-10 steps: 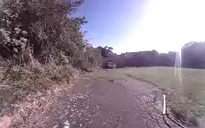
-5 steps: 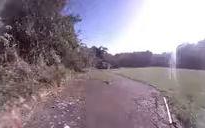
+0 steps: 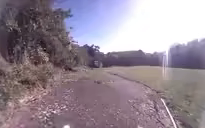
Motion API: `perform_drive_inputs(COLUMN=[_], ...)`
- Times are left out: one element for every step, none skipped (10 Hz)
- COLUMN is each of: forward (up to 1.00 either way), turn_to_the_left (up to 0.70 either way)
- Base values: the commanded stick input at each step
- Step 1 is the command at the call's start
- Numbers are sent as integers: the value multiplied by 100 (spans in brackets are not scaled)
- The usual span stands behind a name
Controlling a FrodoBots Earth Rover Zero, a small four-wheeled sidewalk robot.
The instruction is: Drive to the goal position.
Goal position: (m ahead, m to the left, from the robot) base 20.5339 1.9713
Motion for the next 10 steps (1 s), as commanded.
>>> perform_drive_inputs(forward=[56, 56, 55, 55, 51, 48, 43, 32, 9, 9], turn_to_the_left=[-56, -56, -55, -55, -51, -48, -37, -16, 0, 0])
